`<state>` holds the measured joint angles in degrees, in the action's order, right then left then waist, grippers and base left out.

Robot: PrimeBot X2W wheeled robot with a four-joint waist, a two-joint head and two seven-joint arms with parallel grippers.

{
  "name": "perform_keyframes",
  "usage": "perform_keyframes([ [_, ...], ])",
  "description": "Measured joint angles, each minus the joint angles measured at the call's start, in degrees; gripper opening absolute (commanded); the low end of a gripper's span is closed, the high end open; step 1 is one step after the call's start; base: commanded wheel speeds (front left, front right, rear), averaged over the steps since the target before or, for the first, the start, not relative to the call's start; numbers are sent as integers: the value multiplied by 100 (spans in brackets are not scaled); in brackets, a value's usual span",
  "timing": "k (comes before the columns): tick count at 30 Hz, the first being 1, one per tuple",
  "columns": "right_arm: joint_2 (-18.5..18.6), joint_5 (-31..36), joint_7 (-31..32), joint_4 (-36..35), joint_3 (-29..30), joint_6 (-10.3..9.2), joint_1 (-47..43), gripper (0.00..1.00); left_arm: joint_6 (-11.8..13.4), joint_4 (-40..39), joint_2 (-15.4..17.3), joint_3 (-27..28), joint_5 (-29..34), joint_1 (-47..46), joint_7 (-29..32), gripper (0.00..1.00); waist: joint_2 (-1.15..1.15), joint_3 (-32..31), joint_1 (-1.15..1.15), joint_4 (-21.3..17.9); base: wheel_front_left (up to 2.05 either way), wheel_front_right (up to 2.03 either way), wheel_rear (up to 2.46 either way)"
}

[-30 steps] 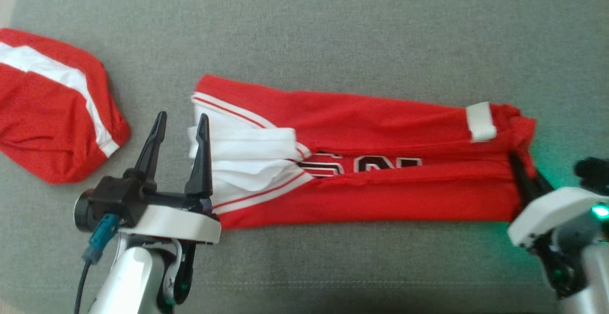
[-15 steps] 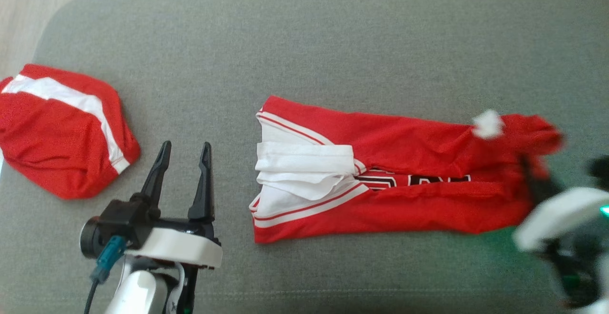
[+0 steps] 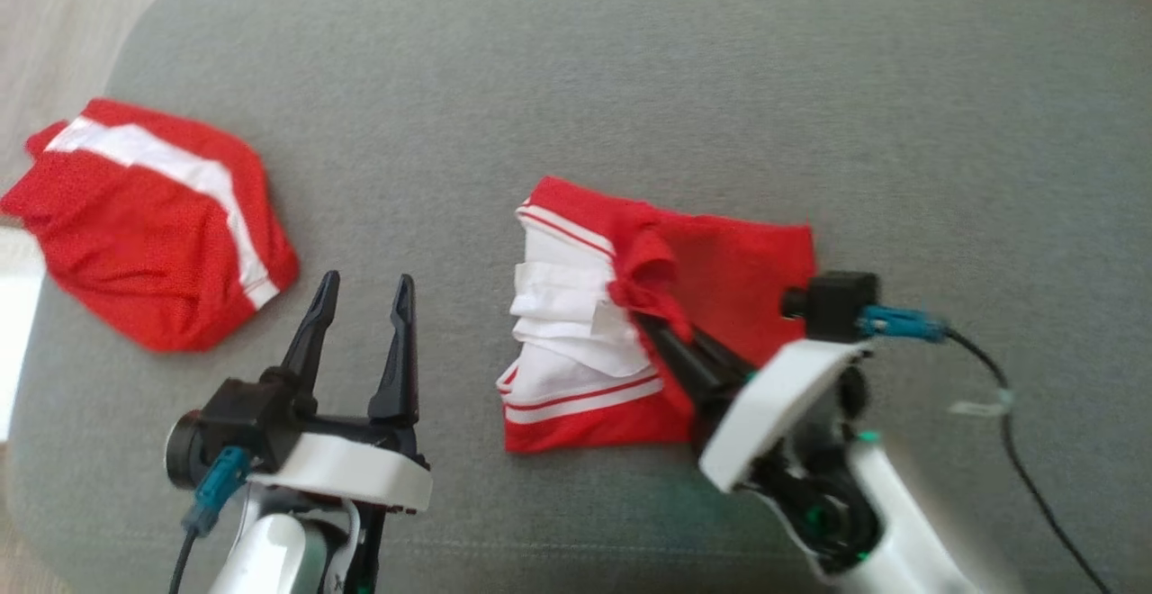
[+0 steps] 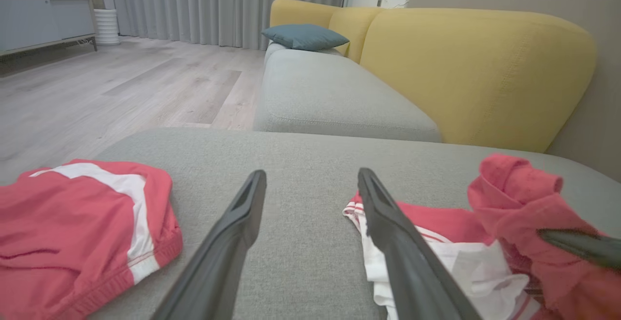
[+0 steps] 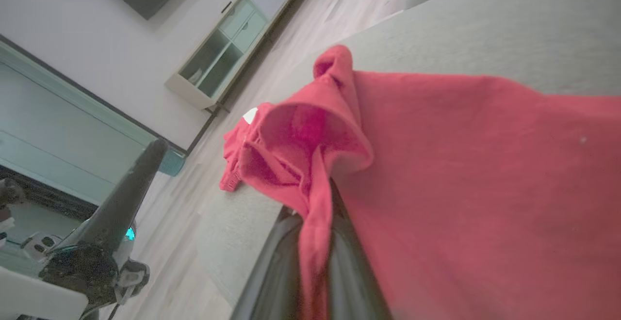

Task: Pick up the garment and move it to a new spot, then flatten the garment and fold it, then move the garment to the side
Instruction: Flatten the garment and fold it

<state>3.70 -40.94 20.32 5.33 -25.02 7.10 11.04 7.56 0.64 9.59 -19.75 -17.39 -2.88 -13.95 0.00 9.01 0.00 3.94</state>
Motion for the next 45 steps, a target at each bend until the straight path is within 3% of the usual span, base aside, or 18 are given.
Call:
perform_keyframes([
  [4,-5,-381,-547,588,-525,0,484,0,-3,43,-26,-40,0,-81,-1,100,0,105,0,170,0,0,0],
  [10,14,-743,-1276,1434,-823,0,1108,0,-51,135,-79,-66,0,-250,-20,100,0,311,0,362,0,0,0],
  [11,15,-748,-1336,1561,-904,0,1190,12,-51,147,-88,-70,0,-263,-21,100,0,340,0,382,0,0,0],
  [12,21,-766,-1399,1650,-1007,0,1260,53,-51,160,-92,-76,0,-273,-24,100,0,366,0,399,0,0,0],
  [13,21,-813,-1499,1702,-1102,0,1313,100,-51,177,-100,-88,0,-286,-26,100,0,385,1,415,0,0,0],
  [22,20,-25,-2770,1666,-1272,0,1625,100,-51,249,-131,-103,1,-340,-29,100,0,425,0,347,0,0,0],
  [28,442,1180,-3221,1125,-108,0,1601,100,-2,248,-91,16,2,-338,-34,100,0,357,1,187,0,0,0],
  [32,747,1783,-3088,565,890,0,992,100,53,241,-49,45,2,-331,-34,100,0,251,0,79,0,0,0],
  [37,770,2308,-2614,-235,1871,0,-157,100,108,220,49,178,1,-280,-33,100,0,78,0,-42,0,0,0],
  [45,387,2602,-2079,-1113,2405,0,-1265,100,148,176,265,219,-2,75,-15,100,0,-277,0,-203,0,0,0],
])
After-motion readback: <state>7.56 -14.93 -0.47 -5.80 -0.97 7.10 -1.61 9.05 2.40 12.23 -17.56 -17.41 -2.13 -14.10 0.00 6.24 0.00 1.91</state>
